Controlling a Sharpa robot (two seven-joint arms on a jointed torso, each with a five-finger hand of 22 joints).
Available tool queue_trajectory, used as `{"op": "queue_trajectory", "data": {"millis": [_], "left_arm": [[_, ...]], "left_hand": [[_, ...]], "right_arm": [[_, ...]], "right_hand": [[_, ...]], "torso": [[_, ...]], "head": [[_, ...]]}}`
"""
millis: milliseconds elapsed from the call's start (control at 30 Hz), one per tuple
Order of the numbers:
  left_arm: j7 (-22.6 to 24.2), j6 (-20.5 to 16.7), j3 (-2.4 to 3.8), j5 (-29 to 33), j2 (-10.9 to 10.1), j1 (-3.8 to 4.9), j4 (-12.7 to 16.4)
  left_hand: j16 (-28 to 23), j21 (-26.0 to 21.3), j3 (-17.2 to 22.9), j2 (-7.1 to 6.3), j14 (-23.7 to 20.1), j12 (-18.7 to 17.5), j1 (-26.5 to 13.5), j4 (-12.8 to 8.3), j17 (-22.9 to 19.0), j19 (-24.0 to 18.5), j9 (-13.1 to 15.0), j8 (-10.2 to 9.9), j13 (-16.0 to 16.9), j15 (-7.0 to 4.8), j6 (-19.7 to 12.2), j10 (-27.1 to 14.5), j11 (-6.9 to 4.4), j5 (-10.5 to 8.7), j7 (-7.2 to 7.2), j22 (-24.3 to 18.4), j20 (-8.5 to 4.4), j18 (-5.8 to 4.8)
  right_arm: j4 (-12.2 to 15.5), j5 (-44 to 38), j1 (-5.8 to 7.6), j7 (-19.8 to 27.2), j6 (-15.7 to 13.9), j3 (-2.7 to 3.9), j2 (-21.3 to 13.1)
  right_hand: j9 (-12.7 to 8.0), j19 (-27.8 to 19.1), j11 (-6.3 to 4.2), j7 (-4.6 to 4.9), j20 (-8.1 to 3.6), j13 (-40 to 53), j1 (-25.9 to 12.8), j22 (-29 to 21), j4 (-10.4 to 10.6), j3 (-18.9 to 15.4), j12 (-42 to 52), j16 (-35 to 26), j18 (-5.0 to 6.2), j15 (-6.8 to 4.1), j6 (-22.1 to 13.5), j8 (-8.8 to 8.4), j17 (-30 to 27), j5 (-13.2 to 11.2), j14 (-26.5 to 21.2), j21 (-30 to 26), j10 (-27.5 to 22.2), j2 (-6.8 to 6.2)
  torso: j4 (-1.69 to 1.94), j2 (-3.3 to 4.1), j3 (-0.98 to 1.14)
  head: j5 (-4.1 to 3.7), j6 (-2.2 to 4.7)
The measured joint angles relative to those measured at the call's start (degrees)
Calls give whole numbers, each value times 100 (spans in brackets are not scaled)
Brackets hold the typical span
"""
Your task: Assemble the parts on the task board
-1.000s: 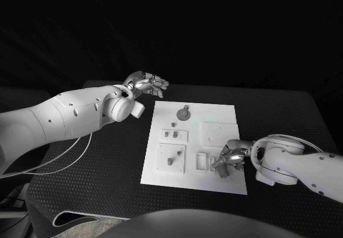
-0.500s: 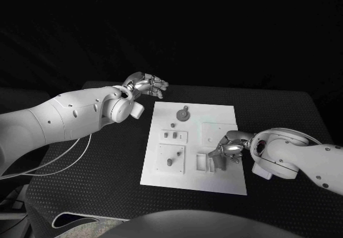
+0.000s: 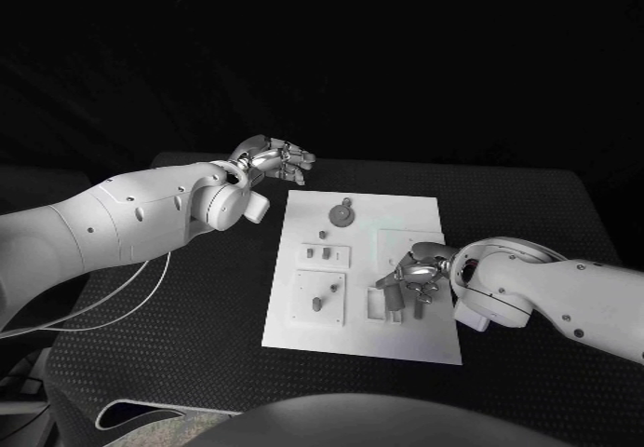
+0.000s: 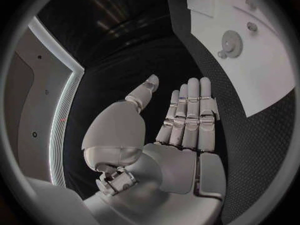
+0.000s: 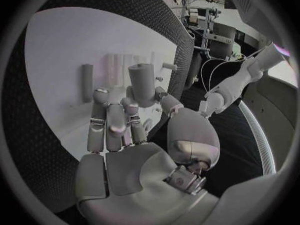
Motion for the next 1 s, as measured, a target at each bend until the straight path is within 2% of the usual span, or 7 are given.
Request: {"op": "queue_trajectory", "data": {"millis": [67,133,700,800,833,1000], "left_arm": [[-4,4,0,0,0,0,2],[-7,5,0,0,-2,0,2],[-30,20,-1,0,-5,0,4],[-33,21,-1,0,-8,0,4],[-33,21,-1,0,-8,0,4],[-37,24,-1,0,-4,0,4]], "left_hand": [[0,0,0,-6,0,0,-6,0,0,0,0,0,0,0,0,0,0,0,0,0,0,-4],[0,0,0,-6,0,0,-6,0,0,0,0,0,0,0,0,0,0,0,0,0,0,-7],[-22,0,-8,-6,0,0,-5,9,-2,0,-4,0,-4,0,0,0,0,0,0,-4,0,-34],[-23,0,-15,-5,0,0,-5,15,4,0,-4,0,-4,0,0,0,0,0,0,-4,0,-34],[-23,0,-15,-5,0,0,-5,15,3,0,-4,0,-4,0,0,0,0,0,0,-4,0,-34],[-23,0,-15,-5,0,0,-5,15,3,0,-4,0,-4,0,0,0,0,0,0,-4,0,-35]], "right_arm": [[-25,36,-6,-19,-4,-52,51],[-44,61,-11,-31,-5,-71,77],[-166,60,-19,-80,-25,-109,158],[-177,48,-19,-79,-16,-110,172],[-181,44,-19,-78,-15,-113,178],[-200,16,-28,-73,-10,-137,213]], "right_hand": [[0,0,-11,0,0,-5,-6,0,0,0,-18,0,-1,0,0,0,-19,-4,0,0,11,6],[0,0,-20,-1,0,-14,-6,0,0,0,-22,0,-1,0,1,0,-29,-4,0,0,21,6],[-55,0,-11,-12,0,-29,-106,0,0,1,-45,0,-5,-13,14,-63,-111,-26,-49,0,30,101],[-71,0,-11,-13,0,-29,-167,0,5,5,-68,0,-6,-12,16,-89,-126,4,-50,0,30,61],[-72,0,-10,-13,0,-29,-209,0,-29,196,-68,0,-6,-11,16,-89,-135,4,-50,0,30,32],[-86,0,-10,-14,0,-29,-269,0,46,282,-67,0,-7,-12,17,-95,-145,6,-54,0,30,-28]], "torso": [[1,0,1],[3,0,4],[-1,-1,8],[0,-1,8],[1,-1,6],[1,-1,3]], "head": [[9,-8],[16,-18],[49,-54],[57,-62],[58,-64],[68,-81]]}}
